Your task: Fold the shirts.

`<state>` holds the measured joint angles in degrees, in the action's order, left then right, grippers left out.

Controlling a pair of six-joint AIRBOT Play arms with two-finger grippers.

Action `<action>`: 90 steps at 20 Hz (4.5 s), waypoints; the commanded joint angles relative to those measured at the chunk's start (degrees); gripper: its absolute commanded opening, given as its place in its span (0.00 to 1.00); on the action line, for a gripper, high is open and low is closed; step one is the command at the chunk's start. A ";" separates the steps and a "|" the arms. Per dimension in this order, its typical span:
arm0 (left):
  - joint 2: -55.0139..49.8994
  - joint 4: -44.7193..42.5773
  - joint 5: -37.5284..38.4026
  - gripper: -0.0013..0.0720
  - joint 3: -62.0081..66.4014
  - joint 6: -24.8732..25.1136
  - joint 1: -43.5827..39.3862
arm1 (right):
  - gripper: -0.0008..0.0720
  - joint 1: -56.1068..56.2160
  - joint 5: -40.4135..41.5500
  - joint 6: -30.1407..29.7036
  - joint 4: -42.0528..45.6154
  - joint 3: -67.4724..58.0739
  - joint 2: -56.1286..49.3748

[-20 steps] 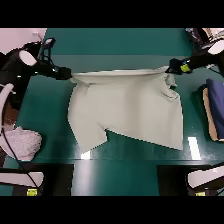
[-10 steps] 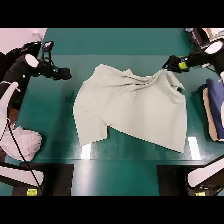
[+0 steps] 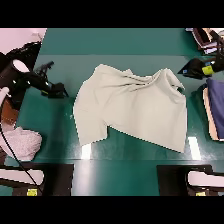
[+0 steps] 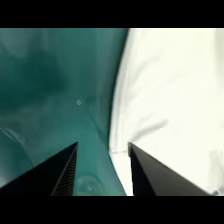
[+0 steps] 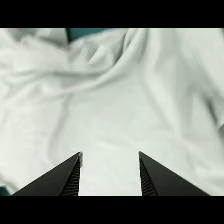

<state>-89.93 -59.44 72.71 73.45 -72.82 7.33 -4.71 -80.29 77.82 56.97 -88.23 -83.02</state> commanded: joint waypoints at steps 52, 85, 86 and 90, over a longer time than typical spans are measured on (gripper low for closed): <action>13.42 5.01 -9.25 0.06 -9.81 2.75 -3.21 | 0.04 -2.29 4.04 9.33 14.56 57.51 35.32; 31.78 10.88 3.80 0.06 22.67 -6.16 0.63 | 0.04 -2.29 -9.51 7.56 19.17 -21.38 14.67; 28.57 9.86 4.04 0.06 18.47 -5.70 0.61 | 0.04 -2.29 -9.92 7.32 19.15 -18.10 11.91; 13.03 9.35 -2.36 0.06 8.94 3.15 -1.81 | 0.04 -2.12 -8.59 6.32 19.08 -6.80 0.35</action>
<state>-67.75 -48.80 74.00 89.49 -76.01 6.92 -6.94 -88.90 84.99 76.05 -102.08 -75.09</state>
